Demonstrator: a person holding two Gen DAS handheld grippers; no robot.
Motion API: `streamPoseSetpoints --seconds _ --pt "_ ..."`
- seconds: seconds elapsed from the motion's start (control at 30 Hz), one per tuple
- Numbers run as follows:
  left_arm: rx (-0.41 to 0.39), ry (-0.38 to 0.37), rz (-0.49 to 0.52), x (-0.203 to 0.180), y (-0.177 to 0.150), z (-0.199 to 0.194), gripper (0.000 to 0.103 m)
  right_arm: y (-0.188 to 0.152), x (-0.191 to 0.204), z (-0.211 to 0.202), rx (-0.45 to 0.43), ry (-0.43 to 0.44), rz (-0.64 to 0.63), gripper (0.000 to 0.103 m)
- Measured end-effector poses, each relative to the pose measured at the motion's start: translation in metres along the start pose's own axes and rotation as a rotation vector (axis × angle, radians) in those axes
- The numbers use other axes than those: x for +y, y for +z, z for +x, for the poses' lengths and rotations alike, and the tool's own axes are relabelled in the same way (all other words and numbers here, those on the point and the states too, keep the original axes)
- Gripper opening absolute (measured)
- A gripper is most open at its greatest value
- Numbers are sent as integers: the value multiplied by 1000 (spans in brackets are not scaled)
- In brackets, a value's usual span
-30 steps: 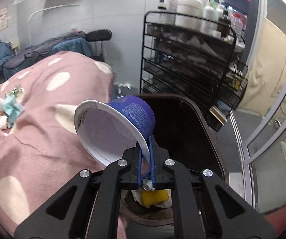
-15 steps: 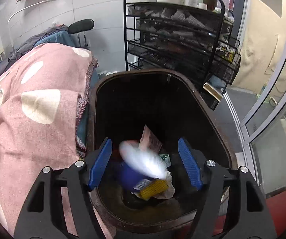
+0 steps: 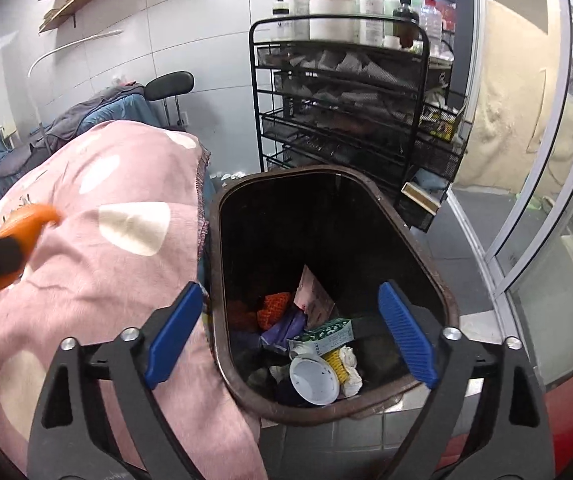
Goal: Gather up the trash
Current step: 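Lower the orange peel into the bin and open the left tool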
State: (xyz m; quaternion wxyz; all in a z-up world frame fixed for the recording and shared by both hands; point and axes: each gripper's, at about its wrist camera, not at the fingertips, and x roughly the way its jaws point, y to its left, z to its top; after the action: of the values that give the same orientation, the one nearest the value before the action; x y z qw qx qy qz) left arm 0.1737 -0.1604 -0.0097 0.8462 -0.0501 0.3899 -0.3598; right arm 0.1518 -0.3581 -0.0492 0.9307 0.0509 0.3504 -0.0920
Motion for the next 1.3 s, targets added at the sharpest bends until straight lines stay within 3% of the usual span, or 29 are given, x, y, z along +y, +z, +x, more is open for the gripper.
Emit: streamPoseSetpoints --seconds 0.53,0.67,0.73,0.8,0.87,1.0,1.3 --pt "126 -61 133 -51 30 82 22 -20 -23 -25 -15 -64 48 92" --pt "156 -70 127 -58 36 100 23 -24 -28 -25 -3 -68 59 92" --pt "164 -58 142 -62 37 108 30 -25 -29 -24 5 -68 62 93" --pt "161 -48 143 -64 38 112 57 -27 -30 -24 10 -64 68 93" --pt "140 -57 128 -64 39 110 69 -27 -31 -22 15 -61 71 93" --pt "130 -34 126 -61 37 104 75 -29 -31 -22 21 -52 75 93" --pt "30 46 129 -44 20 54 91 -26 -22 -15 45 -10 72 94"
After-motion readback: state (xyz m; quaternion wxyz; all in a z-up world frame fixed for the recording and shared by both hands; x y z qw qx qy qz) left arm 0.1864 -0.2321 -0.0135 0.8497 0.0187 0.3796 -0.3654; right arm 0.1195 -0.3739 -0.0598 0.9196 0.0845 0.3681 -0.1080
